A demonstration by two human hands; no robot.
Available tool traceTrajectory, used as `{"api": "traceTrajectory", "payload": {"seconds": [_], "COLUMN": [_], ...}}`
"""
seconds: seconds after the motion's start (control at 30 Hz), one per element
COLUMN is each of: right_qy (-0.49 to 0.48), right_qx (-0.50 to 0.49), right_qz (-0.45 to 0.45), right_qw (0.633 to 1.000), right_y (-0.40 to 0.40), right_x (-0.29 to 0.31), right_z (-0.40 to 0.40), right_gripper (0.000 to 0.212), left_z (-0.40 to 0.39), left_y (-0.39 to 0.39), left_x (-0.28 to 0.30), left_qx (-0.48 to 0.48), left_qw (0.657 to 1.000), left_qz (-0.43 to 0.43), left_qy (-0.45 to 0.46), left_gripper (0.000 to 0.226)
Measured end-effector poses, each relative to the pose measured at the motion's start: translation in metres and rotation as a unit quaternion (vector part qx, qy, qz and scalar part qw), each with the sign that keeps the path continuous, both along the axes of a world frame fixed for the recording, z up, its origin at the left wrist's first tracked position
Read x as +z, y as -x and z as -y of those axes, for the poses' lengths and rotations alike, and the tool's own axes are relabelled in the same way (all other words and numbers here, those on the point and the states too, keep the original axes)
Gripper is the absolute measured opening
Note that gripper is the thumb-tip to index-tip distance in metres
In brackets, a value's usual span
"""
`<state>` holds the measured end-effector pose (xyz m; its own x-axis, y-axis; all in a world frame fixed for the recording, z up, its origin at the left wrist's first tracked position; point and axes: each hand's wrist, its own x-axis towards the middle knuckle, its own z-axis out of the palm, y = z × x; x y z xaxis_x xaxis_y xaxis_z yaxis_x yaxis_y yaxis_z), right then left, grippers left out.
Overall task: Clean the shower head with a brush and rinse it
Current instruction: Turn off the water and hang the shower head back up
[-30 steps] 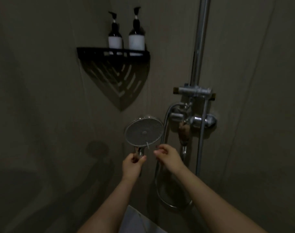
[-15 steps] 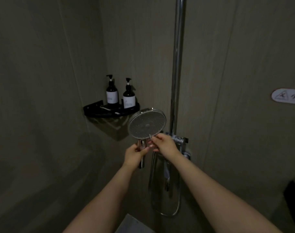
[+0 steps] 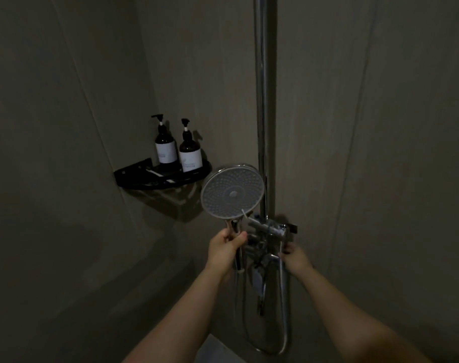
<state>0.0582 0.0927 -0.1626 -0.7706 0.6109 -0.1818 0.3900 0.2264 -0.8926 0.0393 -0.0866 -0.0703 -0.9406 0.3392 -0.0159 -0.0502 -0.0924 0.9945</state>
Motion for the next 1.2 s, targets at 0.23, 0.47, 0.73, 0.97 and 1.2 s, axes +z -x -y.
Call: {"api": "traceTrajectory", "payload": {"seconds": [0.23, 0.47, 0.73, 0.97, 1.2], "right_qy": [0.077, 0.203, 0.099, -0.029, -0.091], "right_qx": [-0.048, -0.173, -0.188, -0.073, 0.214], "right_qz": [-0.074, -0.186, -0.161, -0.201, -0.074], "right_qw": [0.993, 0.946, 0.964, 0.976, 0.970], "right_y": [0.019, 0.022, 0.020, 0.013, 0.010], "right_x": [-0.013, 0.010, 0.043, 0.112, 0.185], "right_z": [-0.005, 0.019, 0.012, 0.013, 0.052], "right_gripper": [0.031, 0.052, 0.068, 0.019, 0.039], "left_z": [0.005, 0.021, 0.052, 0.055, 0.066], "left_y": [0.004, 0.009, 0.025, 0.028, 0.038], "left_x": [-0.003, 0.004, 0.001, 0.001, 0.080], "left_qx": [-0.025, -0.023, -0.010, -0.006, 0.015], "left_qw": [1.000, 1.000, 0.999, 1.000, 0.998], "left_qz": [0.011, -0.011, -0.015, 0.000, -0.040], "left_qy": [-0.011, 0.013, 0.034, 0.019, -0.049], "left_gripper": [0.014, 0.017, 0.014, 0.010, 0.014]}}
